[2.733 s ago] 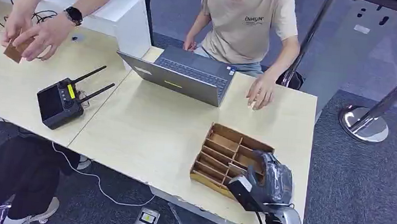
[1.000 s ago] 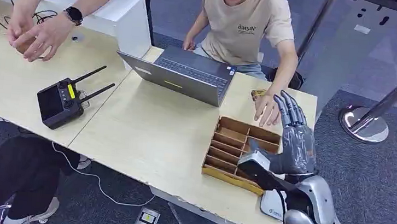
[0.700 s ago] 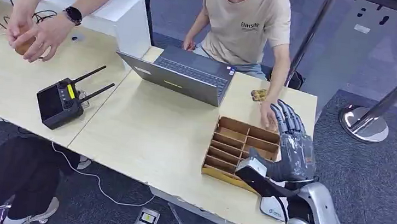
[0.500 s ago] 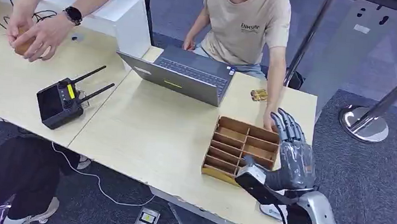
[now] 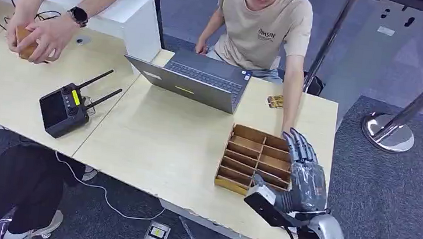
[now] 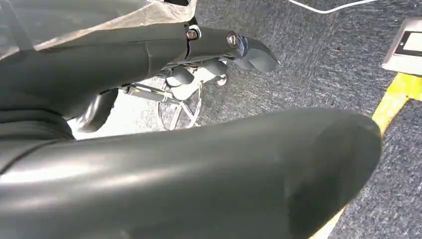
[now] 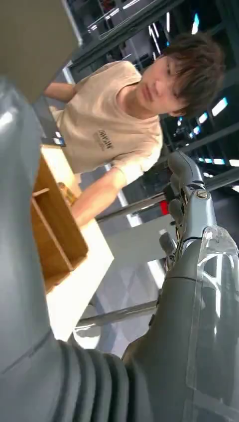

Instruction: Pass the card to the sensor for recognition and then transmit it.

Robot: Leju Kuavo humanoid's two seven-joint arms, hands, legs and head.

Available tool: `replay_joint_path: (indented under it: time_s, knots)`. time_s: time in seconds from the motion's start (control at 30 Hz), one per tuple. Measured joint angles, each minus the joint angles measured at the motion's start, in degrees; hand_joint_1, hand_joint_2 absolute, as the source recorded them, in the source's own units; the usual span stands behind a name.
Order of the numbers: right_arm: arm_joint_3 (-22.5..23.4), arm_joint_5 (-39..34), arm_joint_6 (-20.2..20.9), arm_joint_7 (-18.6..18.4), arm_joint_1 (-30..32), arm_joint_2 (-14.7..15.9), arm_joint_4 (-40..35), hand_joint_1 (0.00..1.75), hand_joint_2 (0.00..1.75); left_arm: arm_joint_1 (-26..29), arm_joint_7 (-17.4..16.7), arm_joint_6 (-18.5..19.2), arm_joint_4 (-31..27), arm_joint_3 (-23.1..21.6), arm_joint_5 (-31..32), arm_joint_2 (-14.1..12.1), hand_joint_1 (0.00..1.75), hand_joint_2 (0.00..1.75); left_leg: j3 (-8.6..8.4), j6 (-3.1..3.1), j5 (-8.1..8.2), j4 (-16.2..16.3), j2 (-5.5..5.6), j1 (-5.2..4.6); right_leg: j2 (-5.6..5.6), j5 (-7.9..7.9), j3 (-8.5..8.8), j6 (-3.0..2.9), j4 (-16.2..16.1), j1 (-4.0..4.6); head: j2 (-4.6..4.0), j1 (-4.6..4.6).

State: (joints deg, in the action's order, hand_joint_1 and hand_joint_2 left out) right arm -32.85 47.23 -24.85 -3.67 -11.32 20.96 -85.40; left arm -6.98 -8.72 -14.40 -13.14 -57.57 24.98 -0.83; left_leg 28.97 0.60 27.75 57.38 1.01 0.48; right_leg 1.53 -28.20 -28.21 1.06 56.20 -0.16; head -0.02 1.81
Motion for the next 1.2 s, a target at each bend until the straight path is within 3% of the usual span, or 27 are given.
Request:
replay_joint_path:
  time_s: [0.5,1.2]
  knots:
    - [-1.7,1.2,-3.4,2.5,-2.5,-3.1,10.0,0.0,1.75,0.0,0.1,0.1,0.0,0.0,0.7,0.2,0.0,0.0,0.01,0.0,0.0,0.0,0.0,0.0,0.0,0.0,-0.01,0.0,0.0,0.0,0.0,-0.02]
    - [-2.9,3.8,-4.1,1.9,-3.8,-4.7,17.6,0.0,1.75,0.0,0.1,0.1,0.0,0.0,1.1,0.2,0.0,0.0,0.02,0.0,0.0,0.0,0.0,0.0,0.0,0.0,-0.02,0.0,0.0,0.0,0.0,-0.02]
